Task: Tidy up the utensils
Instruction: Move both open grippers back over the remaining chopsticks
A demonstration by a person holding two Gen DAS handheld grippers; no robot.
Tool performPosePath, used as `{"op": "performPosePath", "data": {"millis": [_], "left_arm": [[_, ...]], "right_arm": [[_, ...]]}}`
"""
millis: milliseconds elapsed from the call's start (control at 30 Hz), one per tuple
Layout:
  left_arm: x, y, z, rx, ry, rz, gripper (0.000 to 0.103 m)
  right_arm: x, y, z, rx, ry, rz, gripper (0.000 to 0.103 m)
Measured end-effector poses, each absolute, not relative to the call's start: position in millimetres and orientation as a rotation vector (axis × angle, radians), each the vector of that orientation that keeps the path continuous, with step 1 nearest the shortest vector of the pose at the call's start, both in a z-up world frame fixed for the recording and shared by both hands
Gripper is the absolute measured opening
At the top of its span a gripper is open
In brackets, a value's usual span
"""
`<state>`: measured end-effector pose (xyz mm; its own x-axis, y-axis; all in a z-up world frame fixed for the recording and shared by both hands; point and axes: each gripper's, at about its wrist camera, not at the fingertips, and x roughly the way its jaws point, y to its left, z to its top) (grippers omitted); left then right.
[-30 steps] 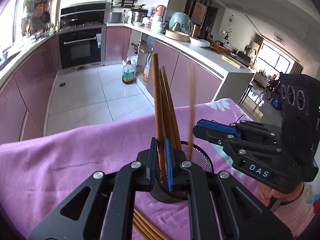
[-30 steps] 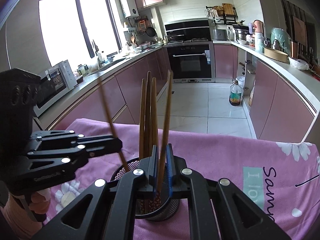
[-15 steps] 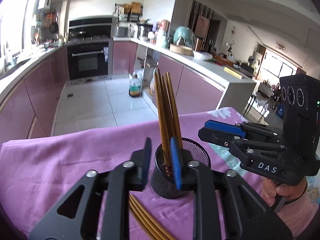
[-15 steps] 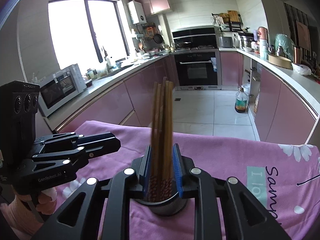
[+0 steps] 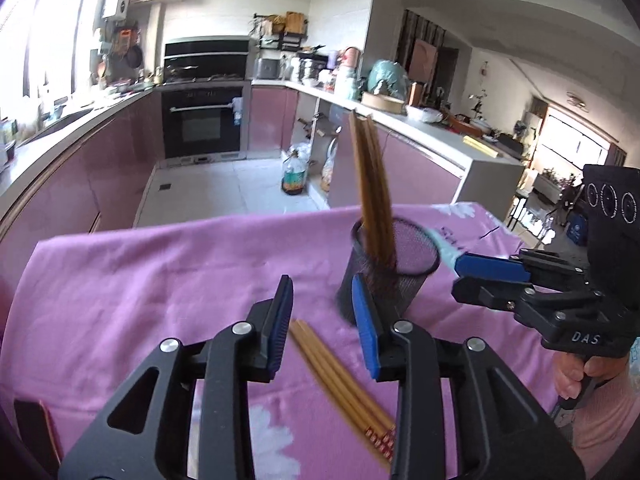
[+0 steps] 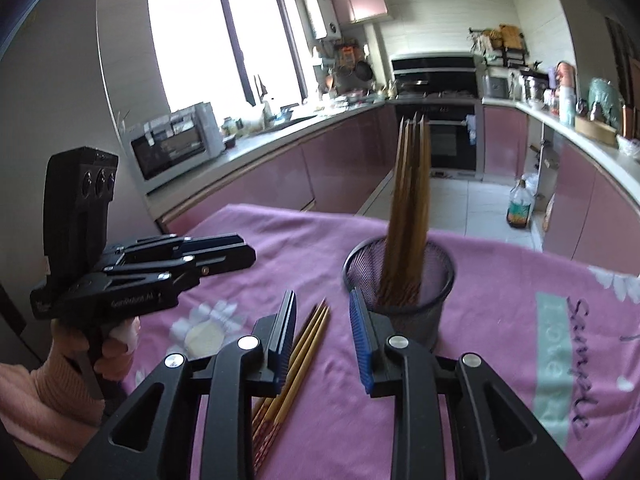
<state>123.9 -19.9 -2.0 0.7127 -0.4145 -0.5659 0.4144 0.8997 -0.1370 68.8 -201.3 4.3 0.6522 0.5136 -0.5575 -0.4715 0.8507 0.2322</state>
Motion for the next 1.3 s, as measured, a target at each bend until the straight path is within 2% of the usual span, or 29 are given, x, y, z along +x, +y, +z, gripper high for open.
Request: {"op": "performPosePath", "data": {"millis": [133, 500, 1300], "left_arm": [[115.2, -11.2, -23.7, -0.010, 0.677, -0.451, 0.035], [106.4, -8.1, -80.8, -0.024, 0.827, -0.435, 0.035], [110.3, -25.0, -106.7, -0.006, 0.907, -0.442, 0.037]], "right_arm": [[74.3, -199.1, -16.1, 0.089, 0.728, 0.575, 0.025], [67.7, -166.2, -67.4, 0.087, 0.896, 0.604, 0.025], [66.5, -159.2, -78.9, 0.013, 0.914, 0.534, 0.023]]}}
